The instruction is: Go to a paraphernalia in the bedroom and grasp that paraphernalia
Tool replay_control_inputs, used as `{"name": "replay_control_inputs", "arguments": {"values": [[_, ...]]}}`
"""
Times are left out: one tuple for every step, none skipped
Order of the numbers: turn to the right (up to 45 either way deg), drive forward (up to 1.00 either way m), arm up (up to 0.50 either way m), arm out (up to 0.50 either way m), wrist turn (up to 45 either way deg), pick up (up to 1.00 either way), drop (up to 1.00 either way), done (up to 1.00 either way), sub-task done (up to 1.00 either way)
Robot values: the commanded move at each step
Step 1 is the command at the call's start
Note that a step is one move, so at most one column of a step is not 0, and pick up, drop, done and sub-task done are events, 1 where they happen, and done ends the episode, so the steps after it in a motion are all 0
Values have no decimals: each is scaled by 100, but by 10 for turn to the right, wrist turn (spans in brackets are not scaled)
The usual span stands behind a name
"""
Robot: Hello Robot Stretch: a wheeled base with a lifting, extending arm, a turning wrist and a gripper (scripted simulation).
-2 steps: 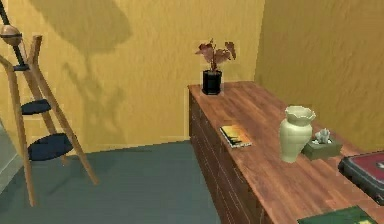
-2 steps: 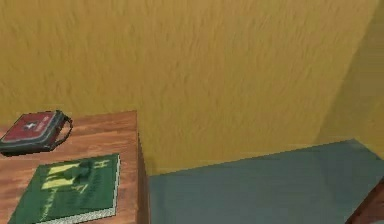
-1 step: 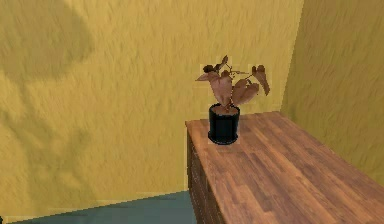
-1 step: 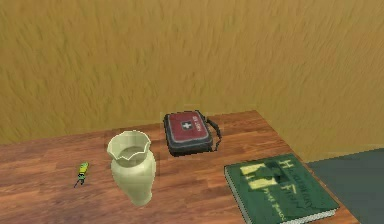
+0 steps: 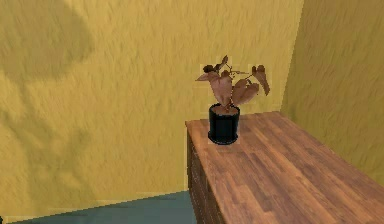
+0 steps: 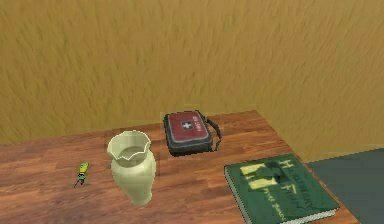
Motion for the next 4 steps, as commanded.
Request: {"name": "replay_control_inputs", "arguments": {"values": [[0, 0, 36, 0, 0, 0, 0, 0, 0], [0, 0, 0, 38, 0, 0, 0, 0, 0], [0, 0, 0, 0, 450, 0, 0, 0, 0], [0, 0, 0, 0, 450, 0, 0, 0, 0]]}}
